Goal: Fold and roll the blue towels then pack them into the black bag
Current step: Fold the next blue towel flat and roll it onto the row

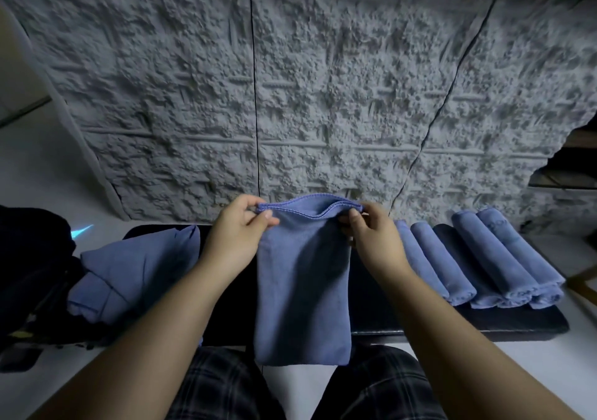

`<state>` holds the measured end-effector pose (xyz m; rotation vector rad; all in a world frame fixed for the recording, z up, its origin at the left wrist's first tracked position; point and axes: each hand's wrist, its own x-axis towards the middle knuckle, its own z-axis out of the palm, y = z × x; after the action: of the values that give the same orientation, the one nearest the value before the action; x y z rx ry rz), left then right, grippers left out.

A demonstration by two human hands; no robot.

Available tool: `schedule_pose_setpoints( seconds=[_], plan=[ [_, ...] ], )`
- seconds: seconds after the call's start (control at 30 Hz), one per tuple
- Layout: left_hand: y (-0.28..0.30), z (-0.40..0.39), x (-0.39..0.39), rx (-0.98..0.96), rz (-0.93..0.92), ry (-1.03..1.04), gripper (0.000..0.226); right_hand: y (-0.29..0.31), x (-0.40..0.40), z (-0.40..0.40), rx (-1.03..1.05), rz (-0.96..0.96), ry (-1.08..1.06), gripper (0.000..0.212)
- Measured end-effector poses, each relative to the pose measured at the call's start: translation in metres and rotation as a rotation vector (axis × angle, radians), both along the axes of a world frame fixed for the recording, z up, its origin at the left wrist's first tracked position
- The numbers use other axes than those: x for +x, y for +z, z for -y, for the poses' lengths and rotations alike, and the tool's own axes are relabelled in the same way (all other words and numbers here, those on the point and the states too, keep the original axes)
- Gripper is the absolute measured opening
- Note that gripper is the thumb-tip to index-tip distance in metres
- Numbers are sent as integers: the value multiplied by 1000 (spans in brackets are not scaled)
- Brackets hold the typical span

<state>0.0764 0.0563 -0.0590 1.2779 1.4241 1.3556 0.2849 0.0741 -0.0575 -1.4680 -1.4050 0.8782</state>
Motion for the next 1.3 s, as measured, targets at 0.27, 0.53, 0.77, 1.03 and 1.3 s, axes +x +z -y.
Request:
schedule_pose_setpoints(
  seconds=[0.27,0.53,0.77,1.03,1.3],
  plan=[
    [-83,23,6,-121,-436,-440,86,-67,3,8,-182,234,371,86],
    [-143,86,16,34,-924,-485,66,-129,13,69,169,527,424,24],
    [-158,97,27,64,-1266,-475,110,-144,20,85,249,618,438,22],
    [-169,93,28,176,-1416,-379,118,-147,15,95,324,845,459,53],
    [-155,100,26,207,-1304,-333,87,-145,11,103,339,921,525,71]
  ],
)
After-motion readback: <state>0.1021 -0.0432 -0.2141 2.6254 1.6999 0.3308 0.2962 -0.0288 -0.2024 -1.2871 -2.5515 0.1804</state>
